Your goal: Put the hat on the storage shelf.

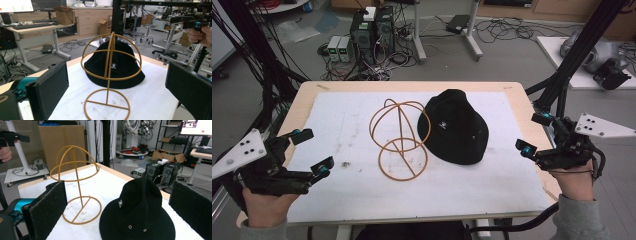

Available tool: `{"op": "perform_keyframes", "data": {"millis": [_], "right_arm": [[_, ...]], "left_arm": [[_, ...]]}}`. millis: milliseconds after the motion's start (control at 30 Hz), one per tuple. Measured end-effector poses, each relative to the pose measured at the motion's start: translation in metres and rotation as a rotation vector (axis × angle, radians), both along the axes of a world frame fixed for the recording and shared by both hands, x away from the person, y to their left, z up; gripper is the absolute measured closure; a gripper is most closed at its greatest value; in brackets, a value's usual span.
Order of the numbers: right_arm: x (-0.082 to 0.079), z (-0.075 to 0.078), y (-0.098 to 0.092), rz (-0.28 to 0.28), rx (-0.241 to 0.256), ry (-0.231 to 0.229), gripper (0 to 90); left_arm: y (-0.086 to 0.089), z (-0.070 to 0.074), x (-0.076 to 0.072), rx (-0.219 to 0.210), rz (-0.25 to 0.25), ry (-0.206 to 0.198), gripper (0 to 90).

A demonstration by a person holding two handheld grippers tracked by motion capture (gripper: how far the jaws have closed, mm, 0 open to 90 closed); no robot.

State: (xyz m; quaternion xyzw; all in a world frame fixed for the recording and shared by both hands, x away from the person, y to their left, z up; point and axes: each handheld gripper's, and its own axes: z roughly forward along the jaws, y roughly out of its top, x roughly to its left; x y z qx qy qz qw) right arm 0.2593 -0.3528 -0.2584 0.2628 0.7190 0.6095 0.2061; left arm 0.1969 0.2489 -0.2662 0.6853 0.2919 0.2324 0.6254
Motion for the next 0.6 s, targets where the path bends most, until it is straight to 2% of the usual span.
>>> {"op": "perform_keyframes", "data": {"millis": [367, 600], "right_arm": [[0.0014, 0.0003, -0.0014, -0.006, -0.006, 0.001, 0.8], [0.0045, 0.0054, 0.0003, -0.006, -0.018, -0.014, 0.8]], "left_arm": [[-0.0006, -0.0003, -0.0013, 0.001, -0.001, 0.004, 5.1], [-0.0021, -0.0021, 0.0001, 0.006, -0.003, 0.012, 5.1]]}}
